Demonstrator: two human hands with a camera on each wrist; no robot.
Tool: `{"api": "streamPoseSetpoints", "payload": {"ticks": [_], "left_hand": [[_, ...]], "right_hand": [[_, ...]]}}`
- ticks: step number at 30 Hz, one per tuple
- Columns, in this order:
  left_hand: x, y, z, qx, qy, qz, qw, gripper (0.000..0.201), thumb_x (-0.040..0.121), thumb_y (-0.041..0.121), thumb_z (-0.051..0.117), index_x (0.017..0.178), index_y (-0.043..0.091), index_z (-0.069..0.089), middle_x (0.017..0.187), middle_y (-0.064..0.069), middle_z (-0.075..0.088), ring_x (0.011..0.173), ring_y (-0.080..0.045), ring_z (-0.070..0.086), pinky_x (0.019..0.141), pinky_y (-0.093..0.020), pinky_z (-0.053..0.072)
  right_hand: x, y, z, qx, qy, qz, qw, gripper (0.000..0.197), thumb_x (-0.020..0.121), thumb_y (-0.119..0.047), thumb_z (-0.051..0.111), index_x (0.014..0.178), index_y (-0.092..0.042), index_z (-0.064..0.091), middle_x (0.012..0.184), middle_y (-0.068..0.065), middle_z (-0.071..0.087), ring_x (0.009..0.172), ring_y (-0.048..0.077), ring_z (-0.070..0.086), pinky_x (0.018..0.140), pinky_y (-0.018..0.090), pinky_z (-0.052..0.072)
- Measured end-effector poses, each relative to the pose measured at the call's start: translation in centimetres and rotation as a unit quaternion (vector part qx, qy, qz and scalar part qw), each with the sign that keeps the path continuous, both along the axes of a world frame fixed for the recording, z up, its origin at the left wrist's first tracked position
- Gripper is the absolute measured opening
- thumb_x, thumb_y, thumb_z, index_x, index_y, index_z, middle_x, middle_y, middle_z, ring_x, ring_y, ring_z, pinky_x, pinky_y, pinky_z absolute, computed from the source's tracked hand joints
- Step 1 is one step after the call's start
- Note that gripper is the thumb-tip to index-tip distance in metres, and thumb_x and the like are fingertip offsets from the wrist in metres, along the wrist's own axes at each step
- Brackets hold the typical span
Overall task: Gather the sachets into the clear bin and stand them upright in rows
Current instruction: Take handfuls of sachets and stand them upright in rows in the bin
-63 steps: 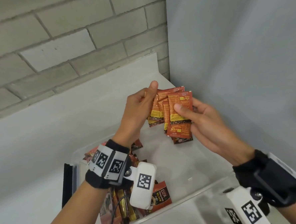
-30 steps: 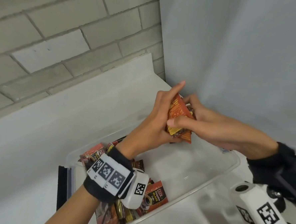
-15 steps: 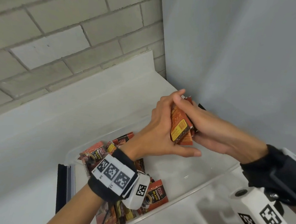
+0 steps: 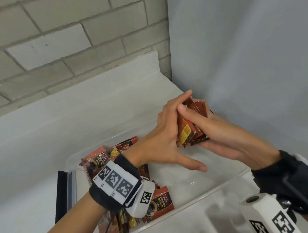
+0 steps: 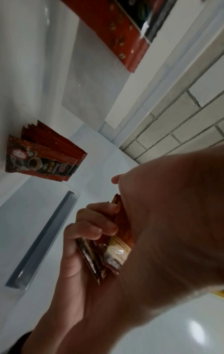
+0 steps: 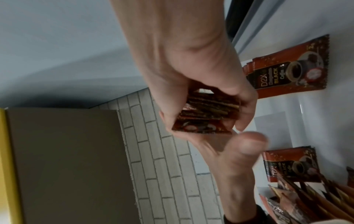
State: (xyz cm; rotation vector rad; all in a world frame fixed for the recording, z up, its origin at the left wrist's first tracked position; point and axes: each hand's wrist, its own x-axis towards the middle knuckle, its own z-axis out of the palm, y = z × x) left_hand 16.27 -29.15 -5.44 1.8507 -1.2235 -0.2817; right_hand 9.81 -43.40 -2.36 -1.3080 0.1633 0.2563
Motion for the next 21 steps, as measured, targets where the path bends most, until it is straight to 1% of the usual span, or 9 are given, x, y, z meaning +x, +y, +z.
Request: {"api": "streamPoseSetpoints", "payload": {"ticks": [2,4,6,9,12,15,17,19,21], "left_hand": [[-0.2,-0.2,0.5,-0.031,-0.003,0.025,0.999,0.118,0.054,0.046,0.084,0.14,0.048,0.003,0.146,0.003,0.021,0.139,-0.02,0.027,0.113,-0.048,0.031],[-0.1,-0.3,0.8,-0.069,-0.037,0.038,0.996,0.097,0.063,0.04,0.081,0.14,0.039,0.021,0.138,0.016,0.03,0.133,-0.017,0.034,0.109,-0.049,0.034],[0.1,-0.4,0.9,-0.079,-0.056,0.033,0.995,0.074,0.068,0.03,0.08,0.132,0.032,0.043,0.131,0.006,0.039,0.13,-0.018,0.039,0.107,-0.047,0.036],[0.0,-0.3,1.1,-0.091,-0.033,0.033,0.995,0.063,0.068,0.02,0.083,0.124,0.018,0.055,0.123,-0.011,0.049,0.127,-0.014,0.046,0.104,-0.03,0.039],[-0.3,-0.4,1.2,-0.095,0.008,0.033,0.995,0.073,0.065,0.015,0.087,0.126,0.006,0.048,0.124,-0.008,0.055,0.12,-0.013,0.053,0.101,-0.031,0.043],[-0.5,-0.5,0.6,-0.084,0.025,0.014,0.996,0.093,0.06,0.009,0.09,0.132,0.012,0.031,0.127,-0.003,0.05,0.124,-0.012,0.05,0.105,-0.029,0.041],[-0.5,-0.5,0.3,-0.085,0.015,0.015,0.996,0.099,0.06,0.009,0.09,0.134,0.025,0.027,0.129,-0.01,0.051,0.127,-0.016,0.048,0.105,-0.034,0.042],[-0.6,-0.6,0.5,-0.096,0.019,0.02,0.995,0.098,0.062,0.006,0.088,0.134,0.03,0.026,0.126,-0.012,0.053,0.124,-0.019,0.052,0.1,-0.039,0.046],[-0.6,-0.7,0.7,-0.103,0.028,0.018,0.994,0.099,0.064,0.002,0.085,0.136,0.03,0.024,0.124,-0.01,0.054,0.12,-0.019,0.054,0.097,-0.038,0.049]], "right_hand": [[-0.2,0.3,-0.2,-0.005,-0.015,-0.005,1.0,0.076,0.069,-0.048,0.072,0.134,-0.037,0.035,0.129,0.003,0.059,0.113,0.024,0.064,0.092,0.042,0.055],[-0.3,0.6,-0.3,-0.033,-0.034,0.013,0.999,0.074,0.076,-0.048,0.074,0.136,-0.038,0.033,0.132,0.0,0.055,0.118,0.019,0.061,0.094,0.037,0.054],[-0.5,0.7,-0.5,-0.057,-0.052,0.045,0.996,0.072,0.078,-0.049,0.071,0.137,-0.036,0.032,0.132,0.0,0.054,0.12,0.013,0.058,0.097,0.032,0.052],[-0.8,0.6,-0.2,-0.029,-0.043,0.07,0.996,0.06,0.08,-0.05,0.068,0.13,-0.035,0.039,0.132,-0.001,0.055,0.118,0.005,0.058,0.092,0.023,0.052],[-0.8,0.6,0.1,0.023,-0.015,0.047,0.999,0.059,0.076,-0.049,0.063,0.129,-0.033,0.042,0.123,-0.005,0.063,0.11,0.002,0.063,0.082,0.017,0.053],[-0.8,0.8,-0.1,0.035,0.01,-0.008,0.999,0.062,0.071,-0.037,0.064,0.127,-0.024,0.04,0.113,-0.001,0.065,0.098,0.006,0.069,0.07,0.02,0.055],[-0.8,0.8,-0.3,0.023,0.009,-0.018,1.0,0.066,0.07,-0.033,0.069,0.127,-0.022,0.037,0.108,-0.003,0.066,0.099,0.006,0.069,0.071,0.022,0.056],[-0.8,0.8,-0.3,-0.01,0.003,0.003,1.0,0.066,0.071,-0.033,0.072,0.128,-0.023,0.039,0.109,-0.004,0.067,0.103,0.006,0.067,0.077,0.023,0.056],[-0.8,0.6,-0.1,-0.046,-0.007,0.039,0.998,0.046,0.08,-0.025,0.071,0.121,-0.024,0.05,0.11,0.0,0.067,0.104,0.007,0.067,0.082,0.026,0.056]]}}
